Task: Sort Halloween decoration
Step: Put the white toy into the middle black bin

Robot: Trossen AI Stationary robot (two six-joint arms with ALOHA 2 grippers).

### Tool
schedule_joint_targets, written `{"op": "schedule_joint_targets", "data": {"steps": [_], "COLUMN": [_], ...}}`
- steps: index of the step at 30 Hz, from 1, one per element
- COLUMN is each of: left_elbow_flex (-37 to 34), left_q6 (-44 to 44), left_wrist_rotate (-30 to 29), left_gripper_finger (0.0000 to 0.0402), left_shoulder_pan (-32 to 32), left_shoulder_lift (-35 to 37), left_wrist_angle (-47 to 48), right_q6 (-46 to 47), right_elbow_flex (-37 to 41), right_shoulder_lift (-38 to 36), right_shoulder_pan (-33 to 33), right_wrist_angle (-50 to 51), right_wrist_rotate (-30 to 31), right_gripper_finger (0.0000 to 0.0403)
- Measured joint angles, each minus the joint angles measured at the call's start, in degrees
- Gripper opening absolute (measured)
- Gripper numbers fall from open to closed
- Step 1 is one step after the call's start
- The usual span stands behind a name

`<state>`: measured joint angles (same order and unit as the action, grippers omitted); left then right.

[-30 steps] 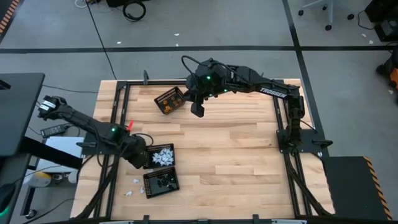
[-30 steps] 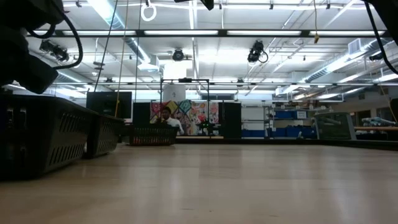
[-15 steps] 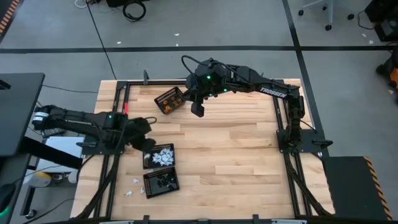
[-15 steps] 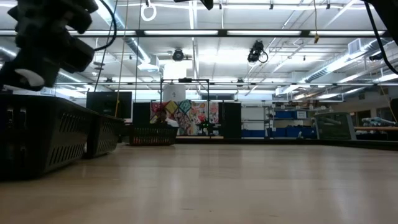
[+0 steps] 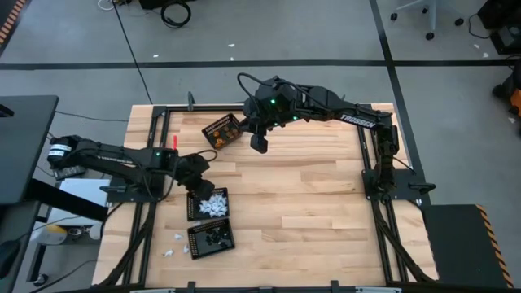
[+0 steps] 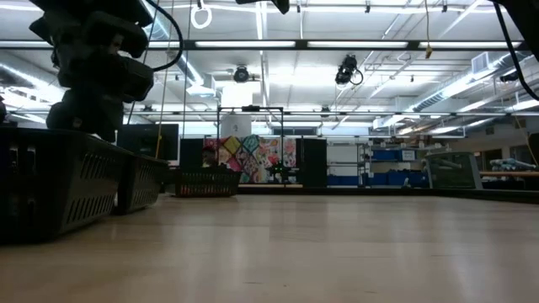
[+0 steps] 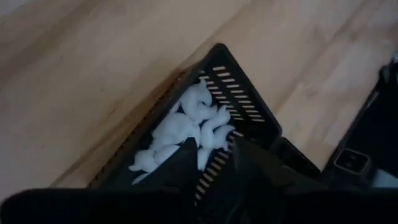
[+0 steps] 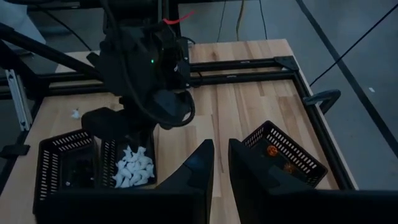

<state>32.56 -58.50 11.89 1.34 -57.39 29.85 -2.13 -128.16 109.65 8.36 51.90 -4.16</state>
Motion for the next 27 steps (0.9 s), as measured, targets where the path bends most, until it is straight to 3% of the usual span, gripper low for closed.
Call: {"op": "schedule_joint_targets", "data": {"steps": [5, 8, 15, 21, 27], "left_elbow_flex": [1.2, 3.4, 5.5, 5.5, 5.5], "left_q6": [3.9, 4.9, 2.4, -6.9, -18.6], "left_wrist_rotate": [4.0, 2.1, -3.7, -10.6, -18.0], "left_gripper_finger": [0.0138, 0.0136, 0.0124, 0.0123, 0.0123], "left_shoulder_pan": [1.4, 6.5, 26.6, 44.6, 57.9], "left_shoulder_lift": [2.0, 5.6, 9.7, 5.7, 0.2], "left_wrist_angle": [0.4, 1.0, 4.3, 3.3, 2.8], "right_q6": [0.0, 0.6, 1.6, 3.2, 3.5], "right_elbow_flex": [0.0, 0.0, 0.0, 0.0, 0.0], "right_shoulder_lift": [0.0, 0.0, 0.0, 0.0, 0.0], "right_shoulder_pan": [0.2, 0.4, 0.4, 0.2, -0.4], "right_wrist_angle": [0.3, 0.5, 0.9, 0.9, 0.8], "right_wrist_rotate": [0.1, 0.1, 0.6, 1.6, 2.1], "right_gripper_finger": [0.0054, 0.0054, 0.0054, 0.0054, 0.0054]}}
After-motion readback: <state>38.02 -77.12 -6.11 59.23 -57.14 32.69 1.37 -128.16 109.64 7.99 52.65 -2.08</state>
